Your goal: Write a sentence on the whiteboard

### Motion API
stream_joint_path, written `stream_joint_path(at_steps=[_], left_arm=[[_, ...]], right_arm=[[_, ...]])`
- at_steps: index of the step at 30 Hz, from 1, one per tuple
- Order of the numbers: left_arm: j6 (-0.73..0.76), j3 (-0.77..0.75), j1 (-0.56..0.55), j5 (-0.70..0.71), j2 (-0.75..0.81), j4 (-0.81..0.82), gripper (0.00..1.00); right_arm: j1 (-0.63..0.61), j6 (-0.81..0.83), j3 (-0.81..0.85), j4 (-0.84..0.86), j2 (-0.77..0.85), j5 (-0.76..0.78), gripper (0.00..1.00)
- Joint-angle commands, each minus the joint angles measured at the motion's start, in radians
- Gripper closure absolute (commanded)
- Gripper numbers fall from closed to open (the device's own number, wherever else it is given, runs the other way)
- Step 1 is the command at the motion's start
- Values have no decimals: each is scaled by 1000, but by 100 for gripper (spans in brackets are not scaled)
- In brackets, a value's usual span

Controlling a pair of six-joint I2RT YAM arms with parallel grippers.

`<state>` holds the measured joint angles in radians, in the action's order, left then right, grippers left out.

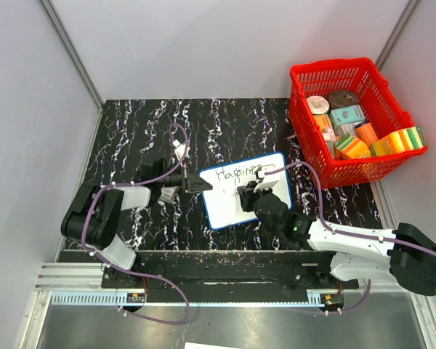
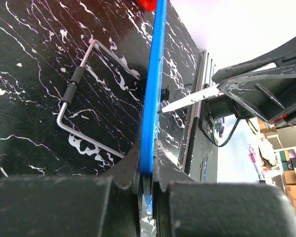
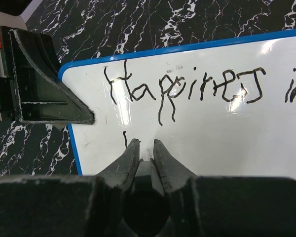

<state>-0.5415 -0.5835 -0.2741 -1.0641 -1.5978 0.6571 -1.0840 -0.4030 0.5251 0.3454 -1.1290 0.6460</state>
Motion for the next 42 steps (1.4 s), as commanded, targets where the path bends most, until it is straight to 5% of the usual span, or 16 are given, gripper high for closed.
stream_joint_path(at_steps=[1, 42], left_arm=[[123, -1, -4, 108, 6, -33, 100], [123, -1, -4, 108, 4, -36, 100]], right_arm=[[13, -19, -2, 29, -3, 47, 100], [12, -25, -20, -39, 1, -22, 100]])
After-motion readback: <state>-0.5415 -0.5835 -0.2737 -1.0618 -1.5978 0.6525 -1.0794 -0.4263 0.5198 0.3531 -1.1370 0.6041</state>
